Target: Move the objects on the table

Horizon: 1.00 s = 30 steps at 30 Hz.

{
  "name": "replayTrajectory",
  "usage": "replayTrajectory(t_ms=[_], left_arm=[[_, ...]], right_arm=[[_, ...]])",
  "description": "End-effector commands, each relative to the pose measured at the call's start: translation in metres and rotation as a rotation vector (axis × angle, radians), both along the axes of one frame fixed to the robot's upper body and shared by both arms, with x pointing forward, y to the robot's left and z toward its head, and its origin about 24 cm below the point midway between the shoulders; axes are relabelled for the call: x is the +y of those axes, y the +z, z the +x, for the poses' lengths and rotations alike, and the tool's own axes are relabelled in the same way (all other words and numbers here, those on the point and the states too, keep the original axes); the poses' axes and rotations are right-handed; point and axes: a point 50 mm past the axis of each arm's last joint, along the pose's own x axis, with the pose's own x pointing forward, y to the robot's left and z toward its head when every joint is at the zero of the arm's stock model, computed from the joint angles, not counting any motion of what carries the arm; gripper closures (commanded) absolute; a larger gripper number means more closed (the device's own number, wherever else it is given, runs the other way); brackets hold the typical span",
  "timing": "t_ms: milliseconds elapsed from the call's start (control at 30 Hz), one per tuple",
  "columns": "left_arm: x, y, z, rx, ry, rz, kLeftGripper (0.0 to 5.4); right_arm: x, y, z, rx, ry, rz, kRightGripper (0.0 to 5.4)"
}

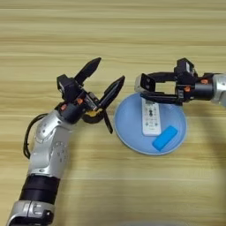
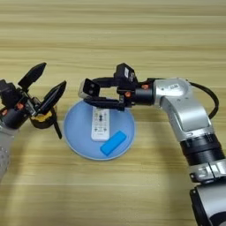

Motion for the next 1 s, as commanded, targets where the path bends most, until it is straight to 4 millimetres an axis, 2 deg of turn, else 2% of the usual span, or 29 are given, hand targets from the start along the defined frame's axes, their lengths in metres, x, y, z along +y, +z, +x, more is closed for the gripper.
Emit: replayTrajectory(t_ms=[33, 533, 800, 1000], left_arm=[[-0.005, 0.003, -0.006, -0.016, -0.073, 0.018, 0.00], [-0.027, 0.011, -0.017, -0.051, -0.220, 0.042, 0.00], [-0.030, 0.009, -0.017, -0.041, -0.249, 0.034, 0.00], [-0.032, 0.008, -0.018, -0.036, -0.265, 0.032, 0.66]], right_arm=[[-0.001, 0.006, -0.004, 0.025, 0.038, 0.052, 2.91], [0.008, 0.007, -0.009, 0.049, 0.095, 0.077, 2.91], [0.013, 0.006, -0.011, 0.052, 0.116, 0.079, 2.91], [0.014, 0.006, -0.013, 0.053, 0.128, 0.081, 2.91]])
